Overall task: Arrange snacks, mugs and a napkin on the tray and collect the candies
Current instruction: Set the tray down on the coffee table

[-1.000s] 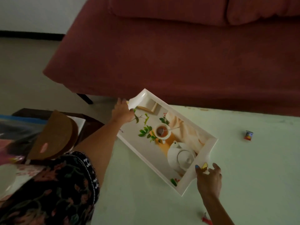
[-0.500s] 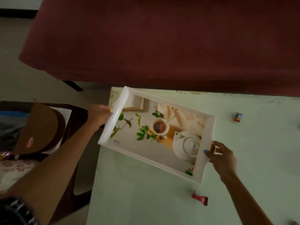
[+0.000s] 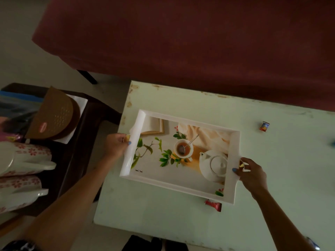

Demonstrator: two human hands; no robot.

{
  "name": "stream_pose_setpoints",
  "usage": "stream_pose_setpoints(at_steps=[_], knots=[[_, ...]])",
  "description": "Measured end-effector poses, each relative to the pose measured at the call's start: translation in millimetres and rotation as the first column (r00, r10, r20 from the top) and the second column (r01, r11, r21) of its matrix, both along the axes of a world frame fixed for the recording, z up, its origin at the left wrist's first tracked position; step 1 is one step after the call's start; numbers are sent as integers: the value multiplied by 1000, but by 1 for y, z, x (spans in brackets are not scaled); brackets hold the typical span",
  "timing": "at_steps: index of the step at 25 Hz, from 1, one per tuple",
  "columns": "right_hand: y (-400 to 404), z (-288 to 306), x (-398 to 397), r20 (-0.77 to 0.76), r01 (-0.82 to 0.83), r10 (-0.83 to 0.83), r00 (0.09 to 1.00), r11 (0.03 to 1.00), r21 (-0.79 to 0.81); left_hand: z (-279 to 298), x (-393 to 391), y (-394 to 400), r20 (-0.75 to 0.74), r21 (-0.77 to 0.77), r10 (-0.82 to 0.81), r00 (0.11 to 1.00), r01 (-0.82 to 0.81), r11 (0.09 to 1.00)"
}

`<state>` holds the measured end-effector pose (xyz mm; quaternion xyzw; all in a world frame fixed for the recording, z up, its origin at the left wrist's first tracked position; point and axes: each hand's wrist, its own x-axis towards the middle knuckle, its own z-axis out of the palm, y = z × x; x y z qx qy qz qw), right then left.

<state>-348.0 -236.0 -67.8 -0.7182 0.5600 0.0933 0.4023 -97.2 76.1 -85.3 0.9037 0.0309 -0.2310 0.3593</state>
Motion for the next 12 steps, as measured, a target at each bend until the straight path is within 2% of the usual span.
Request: stream_pose_setpoints(at_steps=[4, 7, 9, 12], knots=[[0, -5, -1, -28, -24, 24, 999, 999, -21, -7, 0, 3, 9, 18, -17, 1000, 17, 1000], [6, 4, 4, -96, -112, 106, 990, 992, -60, 7, -2, 1, -29, 49, 66, 997, -65, 997], [13, 22, 13, -115, -168, 157, 981, 981, -93, 34, -9, 2, -32, -1, 73, 997, -73, 997], [40, 69, 46, -21, -248, 247, 969, 966, -78, 99, -41, 18, 14, -122, 153, 988, -150, 981]])
